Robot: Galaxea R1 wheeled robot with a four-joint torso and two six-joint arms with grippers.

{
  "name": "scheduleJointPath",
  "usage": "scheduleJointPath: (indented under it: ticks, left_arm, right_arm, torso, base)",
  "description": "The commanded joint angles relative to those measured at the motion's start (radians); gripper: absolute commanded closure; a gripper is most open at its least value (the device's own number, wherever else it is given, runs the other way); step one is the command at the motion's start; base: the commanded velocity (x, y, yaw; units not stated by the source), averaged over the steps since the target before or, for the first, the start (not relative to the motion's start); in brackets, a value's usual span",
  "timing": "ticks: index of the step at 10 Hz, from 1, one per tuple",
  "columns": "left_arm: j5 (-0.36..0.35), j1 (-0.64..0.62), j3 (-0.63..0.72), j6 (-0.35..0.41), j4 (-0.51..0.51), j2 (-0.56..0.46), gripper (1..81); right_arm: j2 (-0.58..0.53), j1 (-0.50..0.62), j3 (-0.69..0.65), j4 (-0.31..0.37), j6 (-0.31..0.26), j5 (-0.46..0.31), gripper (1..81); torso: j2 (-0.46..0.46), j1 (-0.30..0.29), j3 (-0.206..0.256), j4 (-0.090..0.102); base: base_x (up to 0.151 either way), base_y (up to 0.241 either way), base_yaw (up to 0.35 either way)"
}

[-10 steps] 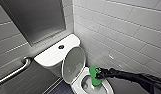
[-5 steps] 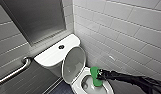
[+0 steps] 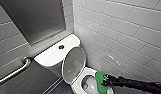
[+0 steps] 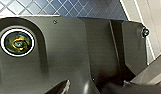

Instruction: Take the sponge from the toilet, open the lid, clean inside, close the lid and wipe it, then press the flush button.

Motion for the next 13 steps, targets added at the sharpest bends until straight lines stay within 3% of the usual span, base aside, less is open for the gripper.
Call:
scheduleJointPath:
  ticks: [1,7,10,13]
  left_arm:
    - [0.068,-0.01,0.027,0.005,0.01,-0.018,1.0]
    - [0.068,-0.01,0.021,0.005,0.03,0.011,1.0]
    - [0.066,-0.013,0.019,0.007,0.03,0.014,1.0]
    - [0.066,-0.02,0.025,0.005,0.032,0.016,1.0]
  right_arm:
    - [-0.079,0.021,0.07,-0.008,0.043,-0.045,81.1]
    - [-0.349,-0.035,0.349,-0.011,0.1,-0.028,81.1]
    - [-0.415,-0.122,0.425,-0.018,0.106,-0.011,81.1]
    - [-0.513,-0.124,0.564,-0.034,0.106,-0.019,81.1]
  torso:
    - [0.0,0.0,0.0,0.0]
    - [0.0,0.0,0.0,0.0]
    - [0.0,0.0,0.0,0.0]
    - [0.0,0.0,0.0,0.0]
  base:
    - [0.0,0.0,0.0]
    - [0.0,0.0,0.0]
    - [0.0,0.0,0.0]
    - [0.0,0.0,0.0]
